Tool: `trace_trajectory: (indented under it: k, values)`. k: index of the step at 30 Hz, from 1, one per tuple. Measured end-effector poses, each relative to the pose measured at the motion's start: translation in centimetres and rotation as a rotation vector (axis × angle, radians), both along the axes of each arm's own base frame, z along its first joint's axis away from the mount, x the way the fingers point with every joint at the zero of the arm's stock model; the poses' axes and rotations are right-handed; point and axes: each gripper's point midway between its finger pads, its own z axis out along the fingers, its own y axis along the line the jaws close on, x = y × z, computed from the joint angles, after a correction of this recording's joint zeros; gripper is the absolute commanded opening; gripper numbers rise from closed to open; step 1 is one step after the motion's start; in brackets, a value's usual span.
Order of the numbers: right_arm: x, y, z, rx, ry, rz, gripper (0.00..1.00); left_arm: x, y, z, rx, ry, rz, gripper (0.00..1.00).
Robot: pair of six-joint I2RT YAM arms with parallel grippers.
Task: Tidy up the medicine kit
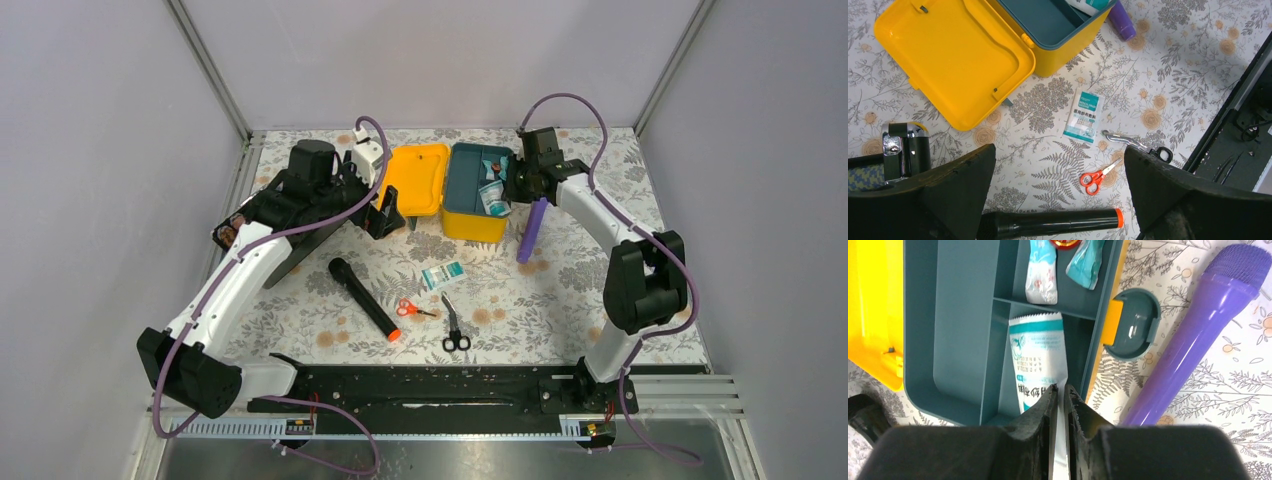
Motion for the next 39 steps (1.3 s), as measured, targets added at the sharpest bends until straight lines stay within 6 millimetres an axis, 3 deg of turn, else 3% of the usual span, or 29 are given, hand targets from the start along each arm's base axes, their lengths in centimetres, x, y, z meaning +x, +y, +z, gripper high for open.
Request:
trace_trajectory:
  k: [9,20,32,39]
  values:
    - [-1.0,0.6,-0.5,0.017,0.022,0.013,0.19,0.1,-0.1,0.0,-0.005,-0.002,-0.001,0.99]
    - [0.2,0.9,-1.2,0.002,0.017,0.033,0.23,0.1,-0.2,0.1,-0.011,-0.004,0.0,0.99]
    - [-1.0,-0.6,1.0,0.008,0.033,0.019,0.26,0.1,-0.2,0.1,-0.011,-0.004,-0.001,0.99]
    - [-1.7,0.2,0.9,0.067,0.054,0.052,0.17,0.1,-0.2,0.0,-0.012,0.0,0.0,0.99]
